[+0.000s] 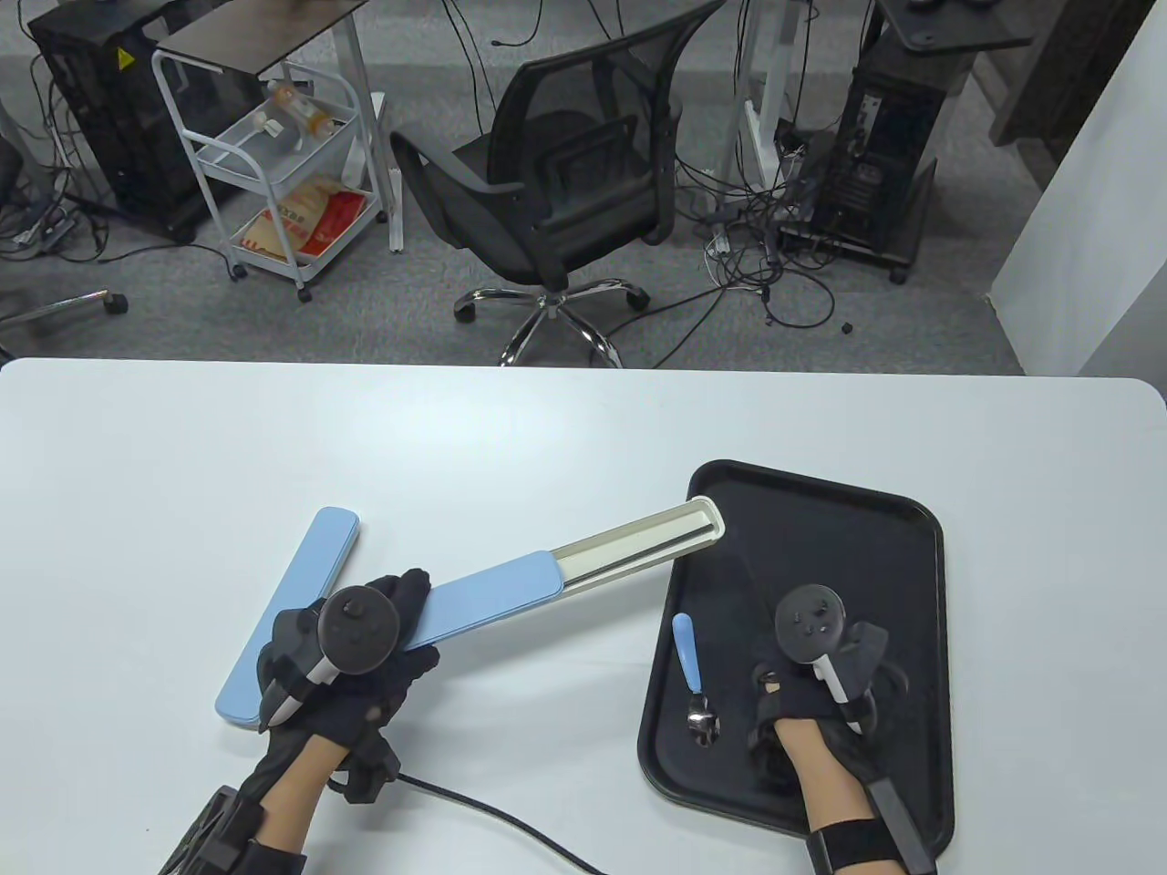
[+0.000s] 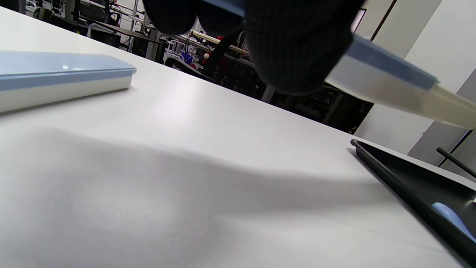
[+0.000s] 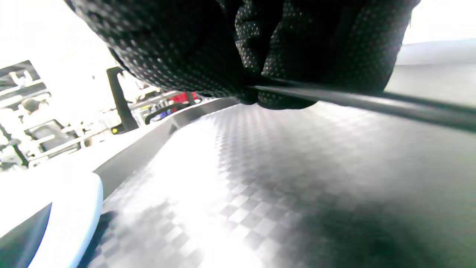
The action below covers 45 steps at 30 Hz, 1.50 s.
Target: Slide to open lunch boxes and place utensils
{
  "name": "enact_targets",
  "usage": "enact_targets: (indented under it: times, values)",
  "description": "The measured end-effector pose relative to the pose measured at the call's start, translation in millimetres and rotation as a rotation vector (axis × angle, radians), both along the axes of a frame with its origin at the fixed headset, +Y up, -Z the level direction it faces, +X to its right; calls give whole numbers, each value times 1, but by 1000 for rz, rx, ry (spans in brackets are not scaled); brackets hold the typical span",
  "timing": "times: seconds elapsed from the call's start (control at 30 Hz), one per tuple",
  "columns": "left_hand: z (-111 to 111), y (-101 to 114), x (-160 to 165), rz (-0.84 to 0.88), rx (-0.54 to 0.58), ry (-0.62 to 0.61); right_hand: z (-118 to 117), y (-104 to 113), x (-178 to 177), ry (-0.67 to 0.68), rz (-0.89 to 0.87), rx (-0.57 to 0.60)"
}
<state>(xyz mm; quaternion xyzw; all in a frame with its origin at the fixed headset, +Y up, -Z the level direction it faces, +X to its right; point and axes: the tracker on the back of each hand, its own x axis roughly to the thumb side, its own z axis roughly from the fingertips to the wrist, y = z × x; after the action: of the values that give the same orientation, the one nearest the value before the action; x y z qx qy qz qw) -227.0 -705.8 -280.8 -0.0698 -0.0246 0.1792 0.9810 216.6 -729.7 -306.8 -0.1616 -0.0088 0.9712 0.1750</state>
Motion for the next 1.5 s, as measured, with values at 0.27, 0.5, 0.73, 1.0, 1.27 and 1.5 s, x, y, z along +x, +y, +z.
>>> enact_targets:
  times: [0.27, 0.5, 0.73, 1.0, 1.27, 1.5]
  values:
    - [0, 2, -1, 20, 11, -10, 7, 14, 30, -74, -153, 78]
    - [1, 1, 5, -16, 17, -45, 14, 29, 44, -93, -252, 231]
    - [2, 0, 9, -62, 19, -70, 18, 42, 39, 17, -280, 309]
    - [3, 0, 11, -93, 30, -106, 22, 51, 15, 189, -124, 403]
    - [7, 3, 17, -147, 132, -119, 30, 56, -16, 386, 168, 489]
    - [13, 9, 23, -180, 263, -135, 38, 58, -38, 515, 391, 531]
